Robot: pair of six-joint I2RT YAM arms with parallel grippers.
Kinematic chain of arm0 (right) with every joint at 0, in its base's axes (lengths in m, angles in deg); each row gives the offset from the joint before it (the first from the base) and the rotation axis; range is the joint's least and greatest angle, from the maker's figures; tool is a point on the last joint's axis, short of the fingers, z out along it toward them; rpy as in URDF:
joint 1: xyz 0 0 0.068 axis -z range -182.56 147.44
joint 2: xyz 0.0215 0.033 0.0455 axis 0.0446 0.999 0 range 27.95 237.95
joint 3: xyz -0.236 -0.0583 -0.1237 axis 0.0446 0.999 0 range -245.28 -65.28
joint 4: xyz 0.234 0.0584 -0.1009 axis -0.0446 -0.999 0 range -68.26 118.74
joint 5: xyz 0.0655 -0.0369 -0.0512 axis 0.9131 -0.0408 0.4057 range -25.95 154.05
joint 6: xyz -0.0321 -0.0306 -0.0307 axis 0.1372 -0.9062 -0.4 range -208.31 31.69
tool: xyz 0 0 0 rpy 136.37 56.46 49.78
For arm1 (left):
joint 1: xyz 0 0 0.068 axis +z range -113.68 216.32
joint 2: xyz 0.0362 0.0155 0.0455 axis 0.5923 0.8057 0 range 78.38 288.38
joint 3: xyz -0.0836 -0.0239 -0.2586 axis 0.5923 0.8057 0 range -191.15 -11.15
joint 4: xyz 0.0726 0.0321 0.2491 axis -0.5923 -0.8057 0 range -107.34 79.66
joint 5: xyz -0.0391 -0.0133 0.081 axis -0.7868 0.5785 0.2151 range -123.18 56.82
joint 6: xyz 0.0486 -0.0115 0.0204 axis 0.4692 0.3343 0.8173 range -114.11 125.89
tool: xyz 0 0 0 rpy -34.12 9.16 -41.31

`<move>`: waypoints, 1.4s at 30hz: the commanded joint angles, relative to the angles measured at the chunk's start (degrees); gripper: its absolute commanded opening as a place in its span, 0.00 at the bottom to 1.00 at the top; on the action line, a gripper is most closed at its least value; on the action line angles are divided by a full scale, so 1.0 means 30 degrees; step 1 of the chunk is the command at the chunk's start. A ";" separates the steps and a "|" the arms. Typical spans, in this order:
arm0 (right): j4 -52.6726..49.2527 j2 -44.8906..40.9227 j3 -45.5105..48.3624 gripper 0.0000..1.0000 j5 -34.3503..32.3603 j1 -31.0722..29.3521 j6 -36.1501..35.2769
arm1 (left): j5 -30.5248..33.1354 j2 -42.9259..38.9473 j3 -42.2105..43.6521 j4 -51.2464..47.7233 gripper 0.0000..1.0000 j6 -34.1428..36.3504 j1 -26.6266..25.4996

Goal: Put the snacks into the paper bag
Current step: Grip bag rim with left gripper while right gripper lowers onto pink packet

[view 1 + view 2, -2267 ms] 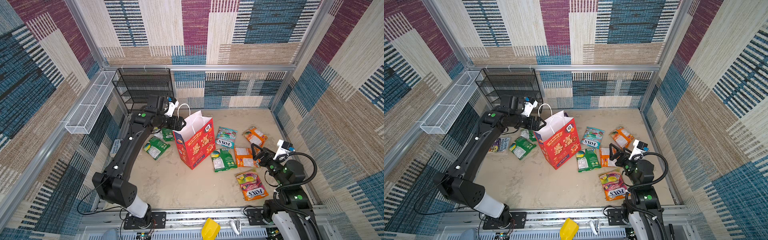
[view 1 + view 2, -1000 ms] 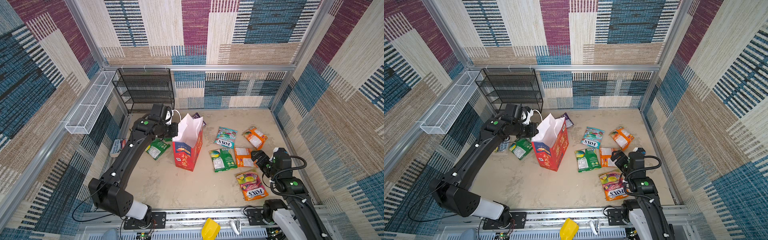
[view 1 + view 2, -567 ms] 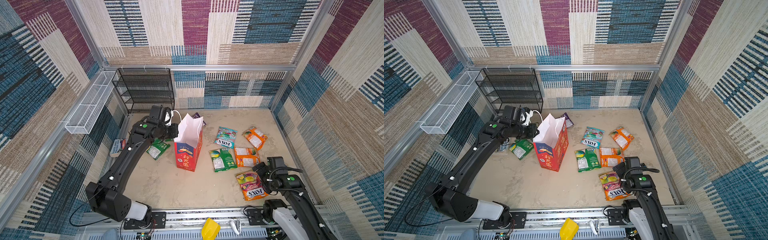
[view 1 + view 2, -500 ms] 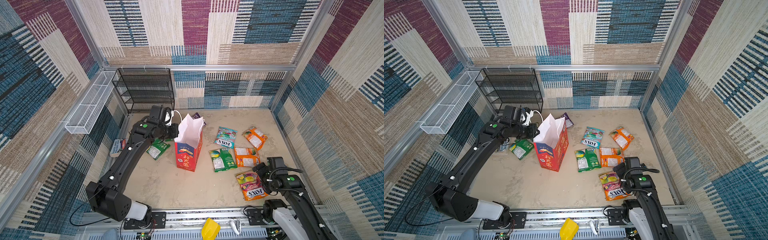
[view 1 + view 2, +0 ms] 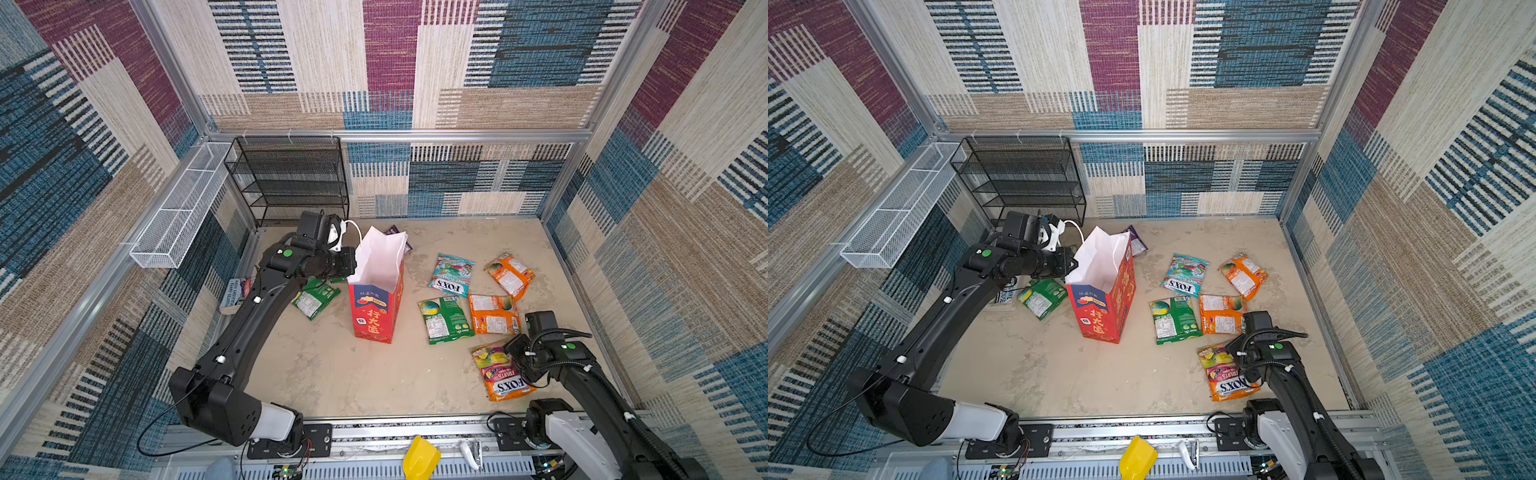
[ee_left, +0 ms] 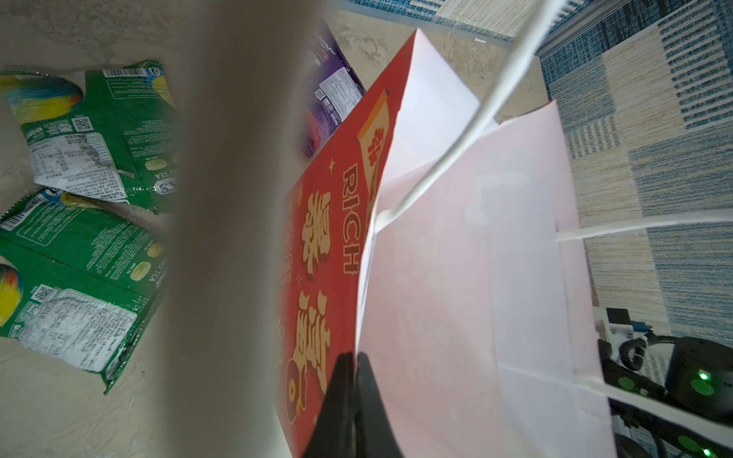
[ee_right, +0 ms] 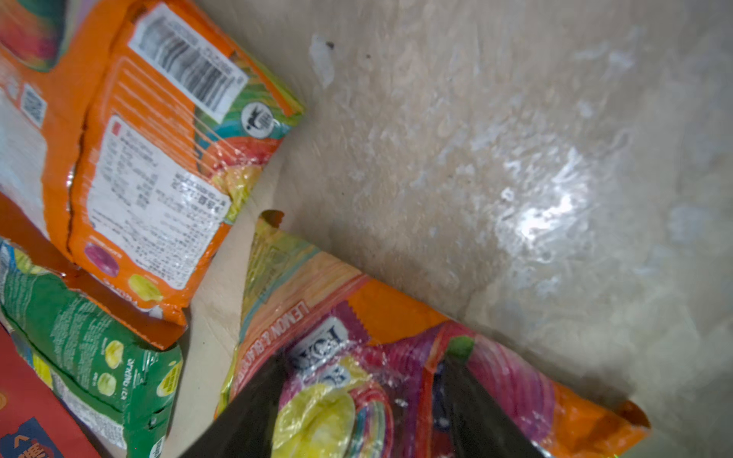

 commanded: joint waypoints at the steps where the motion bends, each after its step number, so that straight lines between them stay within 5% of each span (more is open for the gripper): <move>1: 0.1412 0.0319 0.0204 0.62 0.0462 -0.0168 -0.0213 | -0.0119 -0.0044 0.0012 0.0354 0.00 -0.0319 0.0026; 18: 0.5503 0.2046 0.1334 0.32 0.2017 -0.0265 -0.0320 | -0.0936 -0.0050 0.0037 0.0391 0.00 -0.0493 0.0216; 21: 0.4223 0.1653 -0.0204 0.38 0.0840 -0.0273 -0.1090 | -0.0972 -0.0028 0.0051 0.0403 0.00 -0.0494 0.0249; 28: 0.0664 -0.2061 -0.2284 0.81 -0.1176 -0.0265 -0.1531 | -0.1130 -0.0020 0.0084 0.0409 0.00 -0.0583 0.0249; 33: -0.2214 -0.2431 -0.1920 0.88 -0.2194 -0.0266 -0.0016 | -0.1211 -0.0038 0.0086 0.0388 0.00 -0.0685 0.0255; 42: -0.1244 -0.1860 -0.0670 0.84 -0.1835 -0.0265 0.1050 | -0.1535 0.0106 0.0104 0.0393 0.00 -0.0788 0.0286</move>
